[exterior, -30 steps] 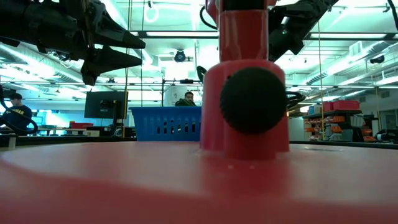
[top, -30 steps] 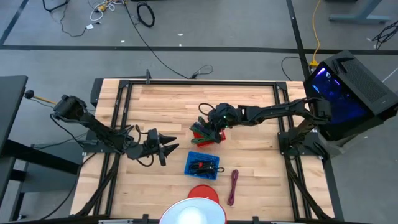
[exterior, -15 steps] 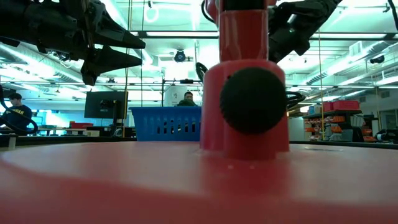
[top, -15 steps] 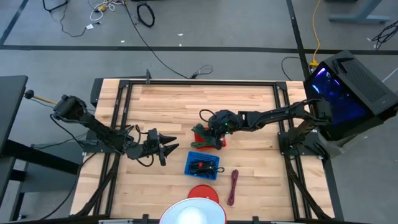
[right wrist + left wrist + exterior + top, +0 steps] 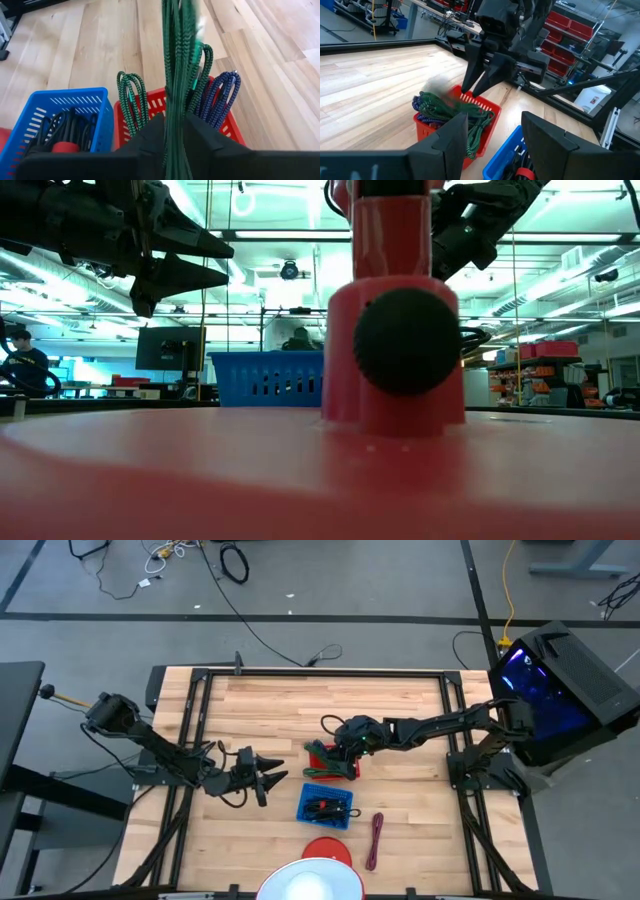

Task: Pick & Place USB Port
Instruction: Put the large green USB cable into the red bin, then put the large pink USB cable into the red bin

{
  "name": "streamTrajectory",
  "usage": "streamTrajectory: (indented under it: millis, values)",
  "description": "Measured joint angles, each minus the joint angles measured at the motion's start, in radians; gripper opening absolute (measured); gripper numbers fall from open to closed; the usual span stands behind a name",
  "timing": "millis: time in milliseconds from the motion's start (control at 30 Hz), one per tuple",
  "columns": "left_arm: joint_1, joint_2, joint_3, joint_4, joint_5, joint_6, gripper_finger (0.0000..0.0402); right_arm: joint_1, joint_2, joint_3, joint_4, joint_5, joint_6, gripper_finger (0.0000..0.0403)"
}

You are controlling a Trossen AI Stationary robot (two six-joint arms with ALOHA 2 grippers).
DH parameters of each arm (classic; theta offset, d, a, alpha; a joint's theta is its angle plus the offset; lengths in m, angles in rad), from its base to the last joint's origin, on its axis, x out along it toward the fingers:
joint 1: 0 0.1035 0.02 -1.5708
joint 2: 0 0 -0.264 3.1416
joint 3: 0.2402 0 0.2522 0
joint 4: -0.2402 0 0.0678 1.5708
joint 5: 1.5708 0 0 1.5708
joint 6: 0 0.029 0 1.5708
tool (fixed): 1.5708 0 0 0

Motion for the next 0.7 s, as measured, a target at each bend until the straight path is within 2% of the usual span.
streamTrajectory:
  millis: [267,500,567,700]
  values:
    - [0.0,0.0,0.0,0.0,0.0,-0.001,0.019,0.0,0.0,0.0,0.036,-0.004,-0.002,0.0121]
    - [0.0,0.0,0.0,0.0,0.0,-0.001,0.019,0.0,0.0,0.0,0.037,-0.008,0.005,0.0125]
    - [0.0,0.0,0.0,0.0,0.0,-0.001,0.019,0.008,0.0,0.0,0.039,-0.048,0.026,0.0123]
    - [0.0,0.0,0.0,0.0,0.0,0.0,0.019,0.067,0.0,0.0,0.053,-0.204,0.053,0.0124]
